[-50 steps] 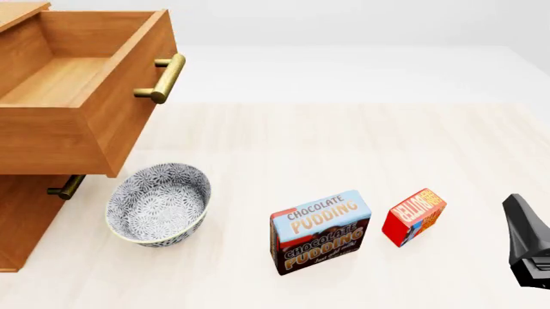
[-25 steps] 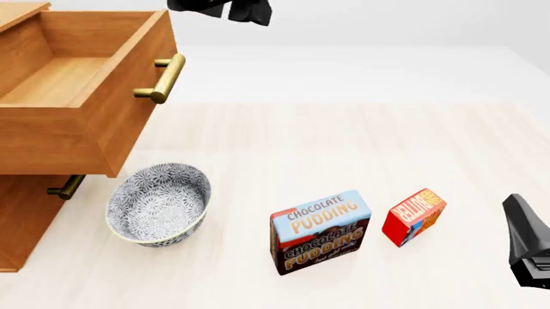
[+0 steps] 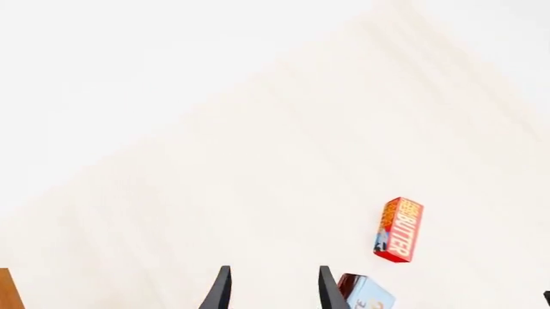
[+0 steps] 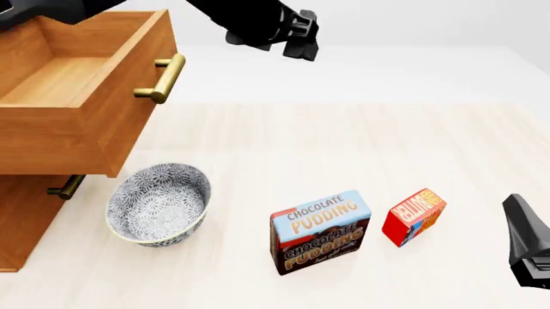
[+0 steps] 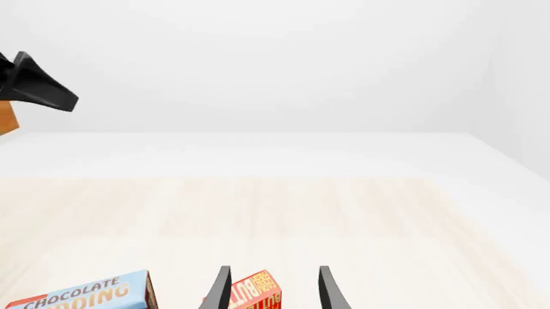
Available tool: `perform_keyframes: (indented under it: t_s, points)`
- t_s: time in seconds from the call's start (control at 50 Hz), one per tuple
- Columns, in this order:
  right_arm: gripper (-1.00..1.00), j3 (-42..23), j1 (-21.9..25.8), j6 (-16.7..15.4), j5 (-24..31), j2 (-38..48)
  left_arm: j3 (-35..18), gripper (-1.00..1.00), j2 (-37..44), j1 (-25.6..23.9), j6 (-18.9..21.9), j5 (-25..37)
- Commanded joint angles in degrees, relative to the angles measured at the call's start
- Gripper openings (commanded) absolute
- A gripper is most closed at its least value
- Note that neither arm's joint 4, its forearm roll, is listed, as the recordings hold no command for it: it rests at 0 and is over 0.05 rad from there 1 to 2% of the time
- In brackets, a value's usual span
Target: Put the butter at the back in the top drawer of the cabinet and close it.
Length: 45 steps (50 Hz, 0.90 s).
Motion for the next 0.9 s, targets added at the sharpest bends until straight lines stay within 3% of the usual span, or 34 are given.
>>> perform_keyframes:
  t_s: [0.02,0.5,0.9]
  points:
    - [1.0,0.0,0.0,0.0,0.0,0.0,-1.09,1.0,3.69,-2.0,-0.32,-0.09]
    - [1.0,0.0,0.0,0.0,0.0,0.0,-6.26,1.0,11.94,-6.11,0.54,1.3]
    - [1.0,0.0,0.0,0.0,0.0,0.0,-10.08,1.0,17.23,-11.04,-1.67,2.07]
